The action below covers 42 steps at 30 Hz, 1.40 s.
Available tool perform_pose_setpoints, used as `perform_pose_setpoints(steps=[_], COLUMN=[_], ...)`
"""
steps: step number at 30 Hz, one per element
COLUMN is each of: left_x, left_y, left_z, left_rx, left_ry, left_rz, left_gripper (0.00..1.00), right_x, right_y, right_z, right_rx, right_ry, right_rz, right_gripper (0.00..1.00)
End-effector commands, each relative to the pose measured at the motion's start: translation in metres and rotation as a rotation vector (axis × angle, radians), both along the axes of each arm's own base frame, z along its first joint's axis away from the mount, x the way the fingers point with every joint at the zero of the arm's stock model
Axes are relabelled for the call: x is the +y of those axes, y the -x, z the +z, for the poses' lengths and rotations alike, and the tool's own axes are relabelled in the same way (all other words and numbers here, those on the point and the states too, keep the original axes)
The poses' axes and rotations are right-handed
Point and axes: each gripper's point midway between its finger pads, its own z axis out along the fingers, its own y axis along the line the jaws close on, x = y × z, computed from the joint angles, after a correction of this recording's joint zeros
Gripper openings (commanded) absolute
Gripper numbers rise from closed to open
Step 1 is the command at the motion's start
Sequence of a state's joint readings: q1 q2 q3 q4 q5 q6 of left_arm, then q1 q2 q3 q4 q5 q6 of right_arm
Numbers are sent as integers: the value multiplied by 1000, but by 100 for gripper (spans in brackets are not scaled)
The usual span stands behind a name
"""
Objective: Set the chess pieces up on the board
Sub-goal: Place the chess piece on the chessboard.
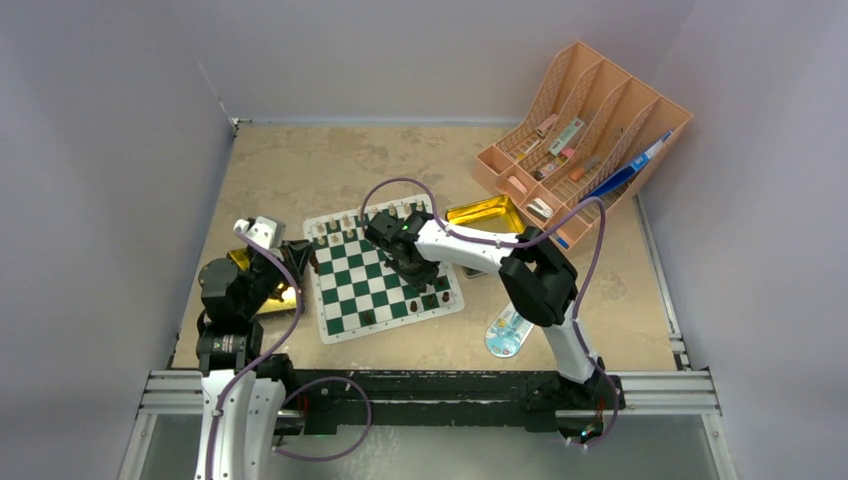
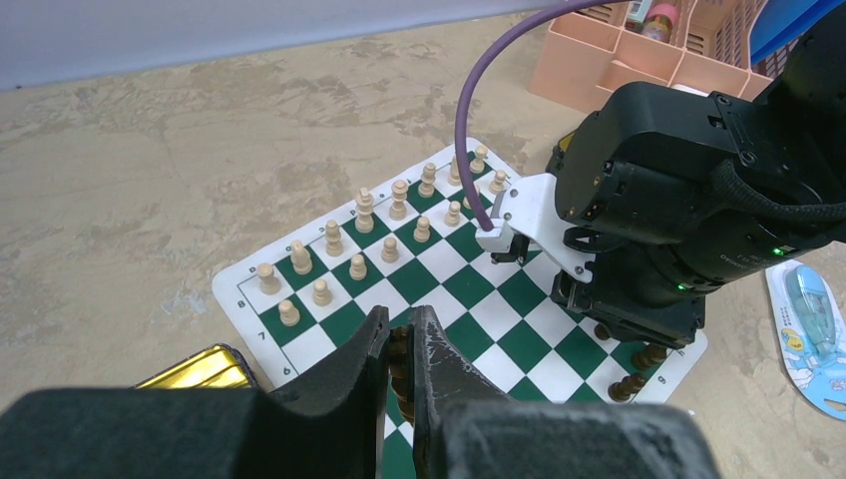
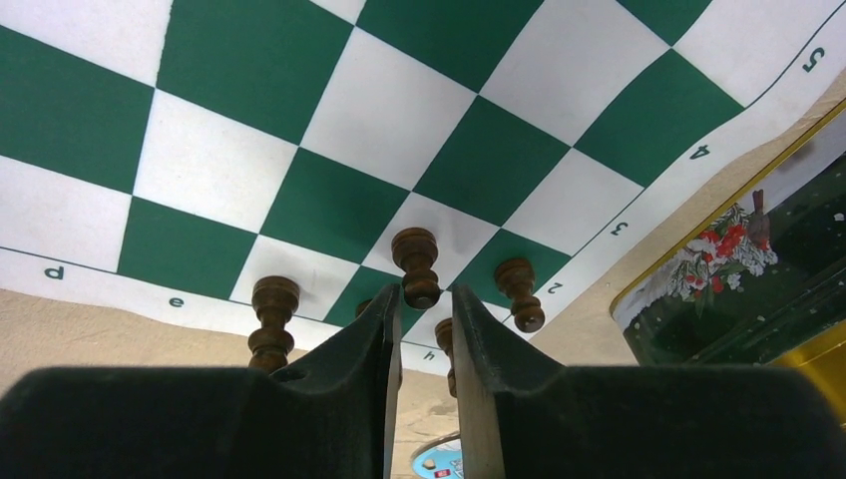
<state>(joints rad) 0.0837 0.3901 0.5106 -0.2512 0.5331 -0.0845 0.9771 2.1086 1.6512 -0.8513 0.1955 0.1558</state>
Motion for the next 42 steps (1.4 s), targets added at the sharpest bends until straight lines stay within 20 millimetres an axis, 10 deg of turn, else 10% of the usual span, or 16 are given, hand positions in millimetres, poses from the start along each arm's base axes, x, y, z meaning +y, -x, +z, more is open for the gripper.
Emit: perform_pose_setpoints(steps=[1, 42], left_x=[1, -3], left_y=[-1, 1], left_z=[26, 27], left_rx=[-86, -90], left_ry=[-22, -14], left_rz=[3, -20], left_gripper=[0, 0], right_x=[7, -2], right_y=[-4, 4], right_z=[8, 13], right_rx=[-22, -14], right_ry=[-14, -10], right_rz=[12, -17], right_gripper=[28, 11])
